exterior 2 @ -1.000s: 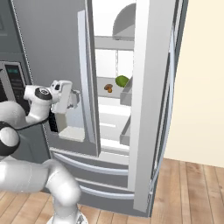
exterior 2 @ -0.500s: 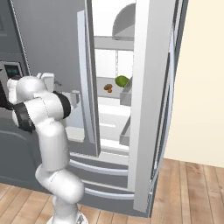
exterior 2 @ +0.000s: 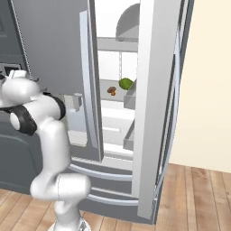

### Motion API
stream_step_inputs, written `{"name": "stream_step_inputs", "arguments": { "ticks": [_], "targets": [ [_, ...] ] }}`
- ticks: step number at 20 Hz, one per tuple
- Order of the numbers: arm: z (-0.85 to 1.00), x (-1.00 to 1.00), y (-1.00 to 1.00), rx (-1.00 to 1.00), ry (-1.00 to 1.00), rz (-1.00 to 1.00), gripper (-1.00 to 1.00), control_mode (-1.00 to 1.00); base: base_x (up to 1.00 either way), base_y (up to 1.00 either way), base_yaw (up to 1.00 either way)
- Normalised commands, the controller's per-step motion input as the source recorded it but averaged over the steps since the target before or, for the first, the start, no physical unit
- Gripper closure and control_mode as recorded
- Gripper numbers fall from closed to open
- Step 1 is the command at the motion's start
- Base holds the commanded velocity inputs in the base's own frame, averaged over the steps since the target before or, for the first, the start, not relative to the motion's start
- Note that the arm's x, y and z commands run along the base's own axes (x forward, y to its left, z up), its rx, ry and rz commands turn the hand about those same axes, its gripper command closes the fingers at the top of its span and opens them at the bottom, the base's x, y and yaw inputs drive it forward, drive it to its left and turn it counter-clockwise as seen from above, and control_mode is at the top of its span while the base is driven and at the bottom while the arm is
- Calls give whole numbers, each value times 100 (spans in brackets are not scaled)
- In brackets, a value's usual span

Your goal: Place the mushroom in the correct fridge rack based on whether it is a fruit or vegetable. Finally, close the fridge door.

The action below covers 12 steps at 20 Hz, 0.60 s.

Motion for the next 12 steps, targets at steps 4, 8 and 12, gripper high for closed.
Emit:
{"name": "stream_step_inputs", "arguments": {
  "ticks": [4, 8, 12],
  "targets": [
    [11, -100, -100, 15, -54, 0, -100, -100, 0, 0, 0],
    [-26, -100, -100, 17, -27, 2, -100, -100, 0, 0, 0],
    [4, -100, -100, 27, -26, 20, -100, -100, 0, 0, 0]
  ]
}}
